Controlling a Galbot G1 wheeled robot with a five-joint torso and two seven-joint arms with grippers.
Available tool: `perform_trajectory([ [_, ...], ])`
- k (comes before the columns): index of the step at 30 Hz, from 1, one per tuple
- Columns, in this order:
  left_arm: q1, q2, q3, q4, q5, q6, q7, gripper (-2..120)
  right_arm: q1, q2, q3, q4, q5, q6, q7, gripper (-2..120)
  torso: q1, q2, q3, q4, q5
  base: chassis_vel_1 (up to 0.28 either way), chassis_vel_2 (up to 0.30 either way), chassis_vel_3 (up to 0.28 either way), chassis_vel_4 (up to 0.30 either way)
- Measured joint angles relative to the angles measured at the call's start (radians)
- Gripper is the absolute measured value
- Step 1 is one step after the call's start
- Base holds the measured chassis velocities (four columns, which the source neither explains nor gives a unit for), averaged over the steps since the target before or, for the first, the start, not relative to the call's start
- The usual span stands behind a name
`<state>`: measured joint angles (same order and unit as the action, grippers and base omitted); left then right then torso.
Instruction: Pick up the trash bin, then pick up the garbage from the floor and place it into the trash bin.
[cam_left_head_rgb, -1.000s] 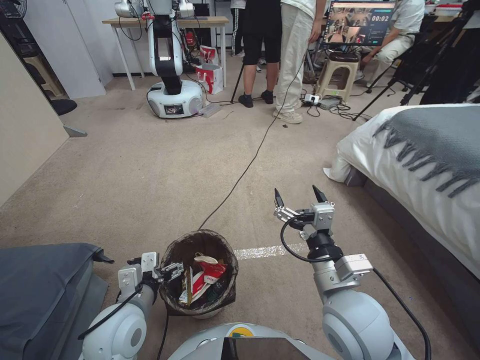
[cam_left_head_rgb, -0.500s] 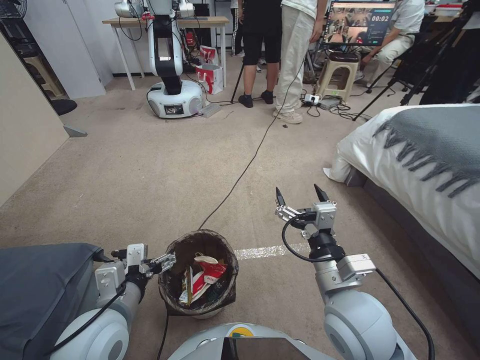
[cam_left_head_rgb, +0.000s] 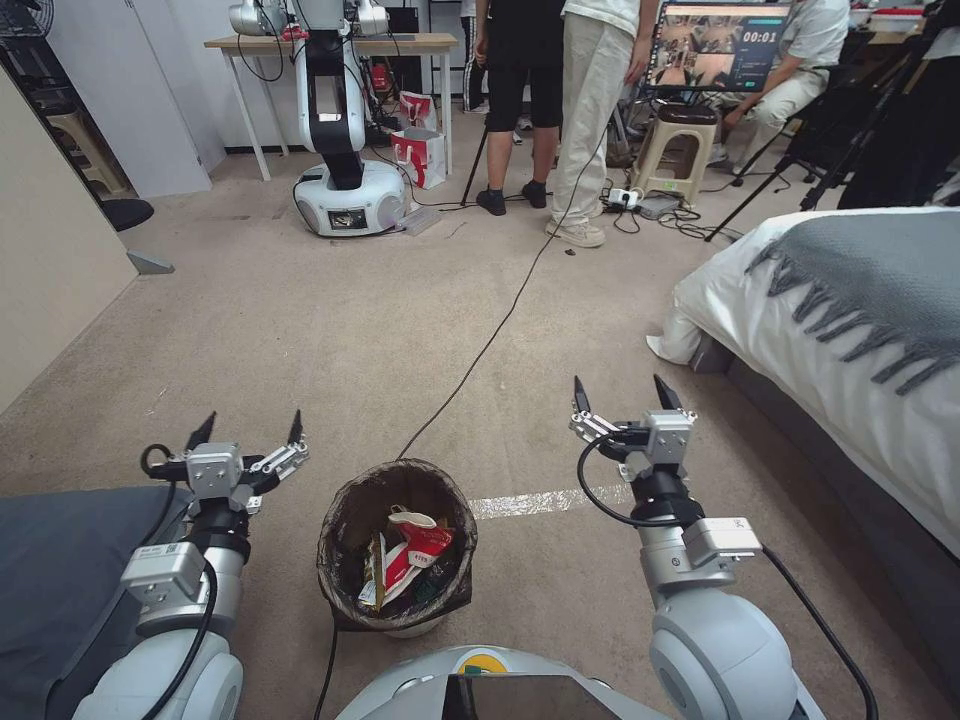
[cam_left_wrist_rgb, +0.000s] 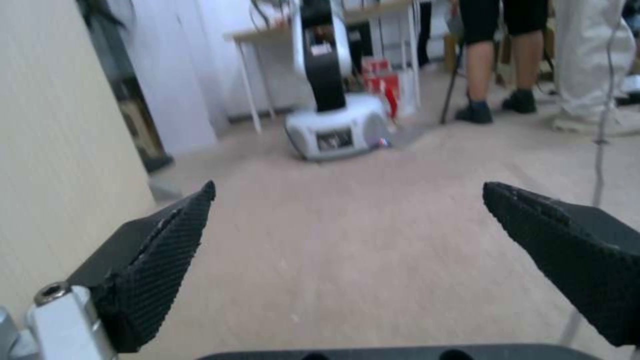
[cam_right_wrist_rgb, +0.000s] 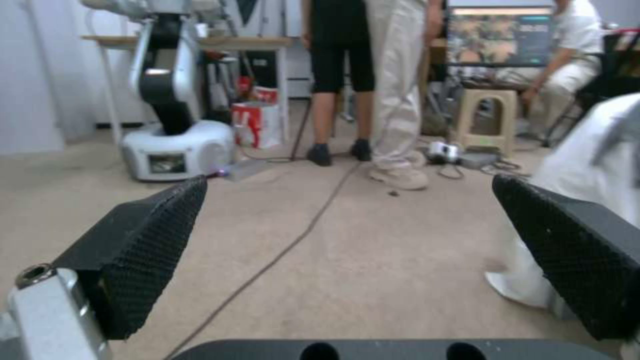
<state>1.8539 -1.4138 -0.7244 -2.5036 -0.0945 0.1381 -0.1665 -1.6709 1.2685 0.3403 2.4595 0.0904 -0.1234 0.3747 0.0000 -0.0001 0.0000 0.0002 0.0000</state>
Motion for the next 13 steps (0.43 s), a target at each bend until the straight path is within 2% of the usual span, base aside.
perform_trajectory([
  [2,0.020,-0.023,-0.020,0.001,0.042,-0.064,0.013,100,-0.042,0.030,0.026,0.000,-0.026,0.040,-0.002,100,0.000,0.000,0.000,-0.0007,-0.0001,0.000,0.000,0.000,0.000],
  [3,0.020,-0.023,-0.020,0.001,0.042,-0.064,0.013,100,-0.042,0.030,0.026,0.000,-0.026,0.040,-0.002,100,0.000,0.000,0.000,-0.0007,-0.0001,0.000,0.000,0.000,0.000],
  [6,0.066,-0.067,-0.073,0.001,0.078,-0.168,0.065,100,-0.100,0.040,0.058,-0.005,-0.041,0.096,-0.013,100,0.000,0.000,0.000,0.0001,0.0000,0.000,0.000,0.000,0.000],
  [7,0.066,-0.067,-0.073,0.001,0.078,-0.168,0.065,100,-0.100,0.040,0.058,-0.005,-0.041,0.096,-0.013,100,0.000,0.000,0.000,0.0001,0.0000,0.000,0.000,0.000,0.000],
  [9,0.095,-0.090,-0.102,0.001,0.092,-0.244,0.091,100,-0.153,0.038,0.092,-0.013,-0.049,0.162,-0.030,100,0.000,0.000,0.000,-0.0002,0.0001,0.000,0.000,0.000,0.000],
  [13,0.125,-0.102,-0.119,0.002,0.092,-0.289,0.096,100,-0.219,0.032,0.125,-0.022,-0.061,0.239,-0.044,100,0.000,0.000,0.000,-0.0002,0.0001,0.000,0.000,0.000,0.000],
])
